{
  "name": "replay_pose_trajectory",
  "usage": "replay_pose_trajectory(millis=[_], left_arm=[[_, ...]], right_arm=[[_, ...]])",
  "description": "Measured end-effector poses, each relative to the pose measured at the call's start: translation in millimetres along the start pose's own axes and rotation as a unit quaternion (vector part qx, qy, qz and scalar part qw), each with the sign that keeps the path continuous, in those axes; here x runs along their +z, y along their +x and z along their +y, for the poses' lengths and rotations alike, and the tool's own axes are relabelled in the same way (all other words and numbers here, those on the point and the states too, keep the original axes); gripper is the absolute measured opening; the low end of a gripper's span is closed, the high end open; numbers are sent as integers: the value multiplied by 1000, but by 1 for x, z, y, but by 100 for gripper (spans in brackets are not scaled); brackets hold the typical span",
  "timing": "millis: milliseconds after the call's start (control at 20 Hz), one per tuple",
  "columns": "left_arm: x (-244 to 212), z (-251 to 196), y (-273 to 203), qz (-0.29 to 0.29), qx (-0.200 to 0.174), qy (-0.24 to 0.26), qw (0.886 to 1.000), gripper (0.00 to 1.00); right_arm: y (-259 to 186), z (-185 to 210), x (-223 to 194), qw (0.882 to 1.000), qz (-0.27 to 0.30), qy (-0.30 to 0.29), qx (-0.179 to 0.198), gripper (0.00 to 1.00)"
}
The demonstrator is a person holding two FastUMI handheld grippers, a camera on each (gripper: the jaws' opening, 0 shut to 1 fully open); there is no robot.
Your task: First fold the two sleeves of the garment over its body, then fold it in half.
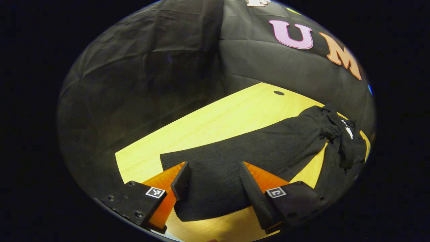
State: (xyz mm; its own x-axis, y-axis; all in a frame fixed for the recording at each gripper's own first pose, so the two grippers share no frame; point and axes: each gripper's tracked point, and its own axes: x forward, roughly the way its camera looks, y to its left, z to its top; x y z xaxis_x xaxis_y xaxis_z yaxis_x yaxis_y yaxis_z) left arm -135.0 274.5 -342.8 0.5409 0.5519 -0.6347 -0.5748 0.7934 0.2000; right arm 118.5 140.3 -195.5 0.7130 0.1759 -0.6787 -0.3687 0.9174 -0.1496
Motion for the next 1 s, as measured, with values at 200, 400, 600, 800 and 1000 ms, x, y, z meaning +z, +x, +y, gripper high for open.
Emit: replay_pose_trajectory(millis=[200,400,600,800,1000], left_arm=[[3,-9,-1,22,-23,17,999,61],[5,-21,-1,28,-56,14,998,34],[8,-21,-1,21,-71,-33,997,2],[11,-20,0,34,-83,-71,993,0],[18,-30,-6,48,-90,-66,993,0]], right_arm=[[-1,-10,0,1000,2,1,-11,100],[-1,-16,-2,1000,6,7,-15,100],[-2,-16,-2,1000,7,6,-14,100],[-2,-23,-7,1000,9,3,-20,100],[-8,-40,-10,999,8,17,-31,100]])
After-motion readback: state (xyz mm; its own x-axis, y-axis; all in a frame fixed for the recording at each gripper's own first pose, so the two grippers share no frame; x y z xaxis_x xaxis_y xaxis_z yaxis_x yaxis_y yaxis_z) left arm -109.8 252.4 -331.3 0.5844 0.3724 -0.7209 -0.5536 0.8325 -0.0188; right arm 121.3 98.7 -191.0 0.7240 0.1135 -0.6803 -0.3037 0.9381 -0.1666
